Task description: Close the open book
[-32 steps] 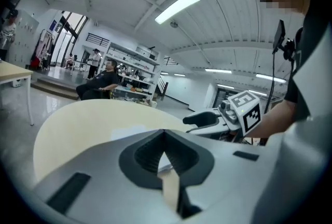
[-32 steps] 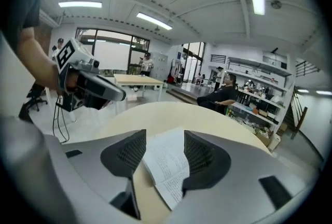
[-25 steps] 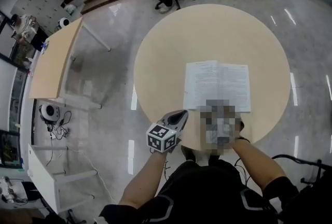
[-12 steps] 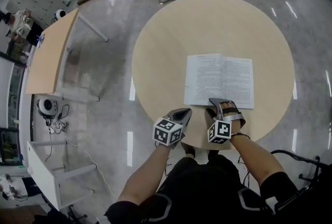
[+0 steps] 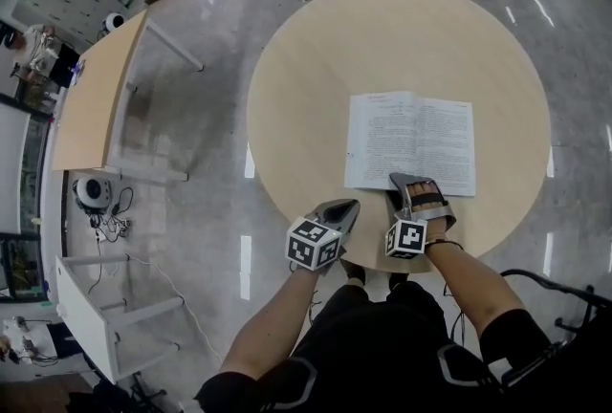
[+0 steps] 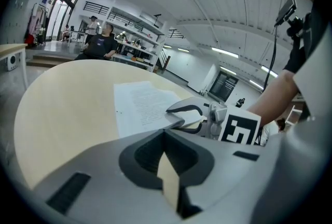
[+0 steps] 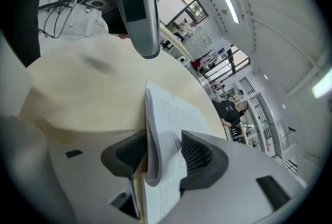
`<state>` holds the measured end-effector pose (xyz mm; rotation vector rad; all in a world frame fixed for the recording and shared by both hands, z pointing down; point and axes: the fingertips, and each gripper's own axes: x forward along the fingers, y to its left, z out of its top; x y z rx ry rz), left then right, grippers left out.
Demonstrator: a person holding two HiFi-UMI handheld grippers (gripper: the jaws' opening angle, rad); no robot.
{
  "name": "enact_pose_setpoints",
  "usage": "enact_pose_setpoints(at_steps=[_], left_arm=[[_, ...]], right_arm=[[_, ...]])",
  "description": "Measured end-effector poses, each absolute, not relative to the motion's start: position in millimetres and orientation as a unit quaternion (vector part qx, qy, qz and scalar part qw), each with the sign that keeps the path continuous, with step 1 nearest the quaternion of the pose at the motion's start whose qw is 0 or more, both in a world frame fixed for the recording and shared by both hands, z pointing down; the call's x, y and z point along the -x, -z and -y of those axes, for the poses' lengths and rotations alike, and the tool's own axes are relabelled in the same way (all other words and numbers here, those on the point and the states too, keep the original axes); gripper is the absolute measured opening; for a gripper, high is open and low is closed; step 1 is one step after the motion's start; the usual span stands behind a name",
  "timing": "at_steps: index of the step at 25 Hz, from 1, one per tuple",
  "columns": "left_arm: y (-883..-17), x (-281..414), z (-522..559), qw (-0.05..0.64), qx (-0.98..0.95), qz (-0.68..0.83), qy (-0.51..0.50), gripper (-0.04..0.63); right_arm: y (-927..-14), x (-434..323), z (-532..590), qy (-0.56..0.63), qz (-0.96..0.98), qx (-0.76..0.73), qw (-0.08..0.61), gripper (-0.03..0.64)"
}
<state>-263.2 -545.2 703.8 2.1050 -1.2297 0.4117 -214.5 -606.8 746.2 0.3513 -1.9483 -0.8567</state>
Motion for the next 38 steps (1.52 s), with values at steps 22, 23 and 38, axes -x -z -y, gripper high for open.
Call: enact_pose_setpoints(at_steps=[22, 23, 38], left_arm=[[-690, 273, 543, 0.322, -0.812, 0.465, -0.147, -0.011], [-689, 271, 544, 0.323, -0.812, 0.463, -0.149, -0.011], [-664, 215, 570, 0.312, -0.845, 0.401, -0.166, -0.011]], right_arm=[[-708, 192, 617, 0.071, 0.889, -0.329, 0.309, 0.02], [-703, 185, 619, 0.044, 0.893, -0.341, 0.291, 0.018], [-707, 89, 636, -0.318, 0.816, -0.472, 0.101, 0.017]])
